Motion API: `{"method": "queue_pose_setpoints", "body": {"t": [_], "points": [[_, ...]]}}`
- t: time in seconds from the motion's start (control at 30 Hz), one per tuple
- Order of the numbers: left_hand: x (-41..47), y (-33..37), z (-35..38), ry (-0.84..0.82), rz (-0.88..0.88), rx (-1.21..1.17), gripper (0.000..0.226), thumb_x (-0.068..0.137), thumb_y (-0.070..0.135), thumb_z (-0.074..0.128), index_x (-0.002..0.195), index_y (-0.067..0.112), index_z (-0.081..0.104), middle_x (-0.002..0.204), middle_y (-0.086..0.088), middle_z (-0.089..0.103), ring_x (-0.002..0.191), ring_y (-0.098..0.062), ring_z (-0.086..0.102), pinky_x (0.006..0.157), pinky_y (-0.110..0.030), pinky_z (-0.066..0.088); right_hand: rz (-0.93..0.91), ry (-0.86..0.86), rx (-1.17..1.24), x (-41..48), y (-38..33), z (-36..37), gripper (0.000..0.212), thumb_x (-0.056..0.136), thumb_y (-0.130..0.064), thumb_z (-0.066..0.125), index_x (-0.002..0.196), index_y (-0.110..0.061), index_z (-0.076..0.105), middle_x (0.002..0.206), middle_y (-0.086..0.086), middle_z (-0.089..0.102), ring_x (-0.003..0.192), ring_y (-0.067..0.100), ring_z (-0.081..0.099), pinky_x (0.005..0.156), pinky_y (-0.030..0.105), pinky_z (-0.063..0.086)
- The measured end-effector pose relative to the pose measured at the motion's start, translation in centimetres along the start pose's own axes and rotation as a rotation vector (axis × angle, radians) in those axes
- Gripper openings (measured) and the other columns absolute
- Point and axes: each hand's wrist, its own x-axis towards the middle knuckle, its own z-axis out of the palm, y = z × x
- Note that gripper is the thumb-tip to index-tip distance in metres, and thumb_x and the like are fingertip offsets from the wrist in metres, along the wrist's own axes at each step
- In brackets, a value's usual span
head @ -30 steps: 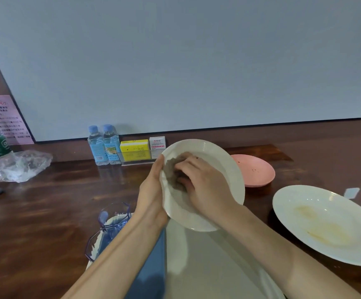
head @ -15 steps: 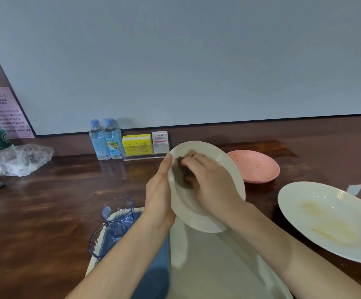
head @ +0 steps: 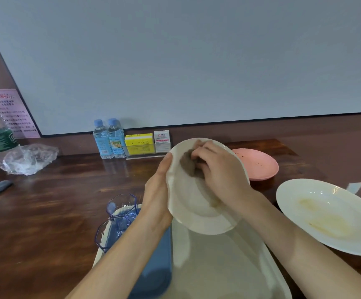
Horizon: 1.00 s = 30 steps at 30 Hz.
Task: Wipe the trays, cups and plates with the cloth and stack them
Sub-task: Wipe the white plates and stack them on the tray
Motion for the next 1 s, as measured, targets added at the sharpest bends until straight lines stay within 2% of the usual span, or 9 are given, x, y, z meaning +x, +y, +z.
{"method": "queue_pose_setpoints", "body": {"t": [0.1,0.17,0.37,0.5,0.6,0.73,0.87,0.93,1.0], "points": [[-1.5,0.3,-1.3,0.012,0.013,-0.045,0.071,0.082,0.059,0.084,0.137,0.015,0.072,0.135,-0.018,0.073,0.127,-0.038,0.069,0.117,-0.058,0.047,0.036,-0.020,-0.077,-0.8,-0.1,-1.3,0.021,0.093,-0.008,0.070,0.105,-0.024,0.074,0.116,-0.009,0.065,0.102,0.018,0.063,0.077,0.041,0.056],[-3.1,0.3,-1.6,0.045,0.021,-0.089,0.064,0.088,0.056,0.079,0.135,0.013,0.073,0.133,-0.020,0.073,0.127,-0.039,0.069,0.115,-0.058,0.049,0.032,-0.043,-0.093,-2.1,-1.1,-1.5,0.021,0.092,-0.007,0.070,0.104,-0.023,0.074,0.115,-0.010,0.066,0.100,0.018,0.063,0.074,0.040,0.054],[-7.0,-0.6,-0.7,-0.036,0.008,-0.242,0.053,0.107,0.044,0.054,0.119,-0.002,0.078,0.123,-0.023,0.075,0.120,-0.034,0.071,0.117,-0.047,0.048,-0.109,-0.171,0.119,-6.1,-5.9,0.0,0.019,0.091,-0.013,0.066,0.106,-0.020,0.076,0.110,-0.005,0.067,0.100,0.020,0.064,0.083,0.036,0.052],[-8.4,-1.1,-0.8,-0.107,0.048,-0.219,0.054,0.111,0.041,0.047,0.141,-0.001,0.064,0.140,-0.023,0.068,0.133,-0.035,0.064,0.120,-0.050,0.044,-0.080,-0.071,0.034,-5.9,-5.2,-1.3,0.021,0.094,-0.011,0.068,0.111,-0.022,0.076,0.114,-0.005,0.065,0.104,0.019,0.062,0.085,0.039,0.054],[-9.0,-1.4,-0.9,-0.097,0.072,-0.166,0.049,0.112,0.043,0.044,0.137,0.008,0.068,0.135,-0.023,0.072,0.121,-0.033,0.071,0.112,-0.050,0.050,0.022,0.007,-0.102,-5.8,-3.3,-2.9,0.024,0.089,-0.003,0.072,0.103,-0.022,0.074,0.113,-0.008,0.065,0.104,0.019,0.062,0.081,0.032,0.052],[-9.2,-2.1,-1.3,-0.067,0.080,-0.148,0.052,0.108,0.048,0.050,0.149,0.018,0.061,0.141,-0.022,0.068,0.135,-0.042,0.062,0.117,-0.058,0.046,0.041,-0.165,-0.214,-7.9,-3.8,-3.7,0.024,0.085,-0.001,0.068,0.096,-0.022,0.065,0.106,-0.005,0.062,0.093,0.022,0.060,0.066,0.037,0.044],[-9.0,-2.1,-1.9,-0.071,0.051,-0.205,0.058,0.108,0.054,0.051,0.151,0.015,0.060,0.144,-0.025,0.064,0.139,-0.044,0.058,0.121,-0.060,0.041,-0.058,-0.332,-0.040,-10.0,-6.3,-2.9,0.016,0.082,-0.006,0.061,0.086,-0.021,0.064,0.098,-0.005,0.062,0.089,0.024,0.061,0.067,0.039,0.046],[-9.2,-2.2,-1.8,-0.071,-0.004,-0.195,0.064,0.105,0.056,0.053,0.150,0.011,0.061,0.140,-0.021,0.067,0.136,-0.039,0.060,0.123,-0.055,0.039,-0.119,-0.324,0.023,-9.9,-7.8,-1.8,0.014,0.083,-0.017,0.050,0.083,-0.019,0.064,0.095,-0.003,0.063,0.085,0.025,0.060,0.066,0.039,0.048],[-9.2,-2.5,-1.9,-0.069,-0.014,-0.188,0.062,0.107,0.053,0.051,0.147,0.007,0.063,0.141,-0.019,0.068,0.137,-0.035,0.061,0.124,-0.052,0.038,-0.096,-0.268,0.070,-8.6,-8.2,-0.8,0.014,0.083,-0.013,0.051,0.083,-0.019,0.064,0.094,-0.002,0.064,0.085,0.025,0.060,0.070,0.042,0.051]]}}
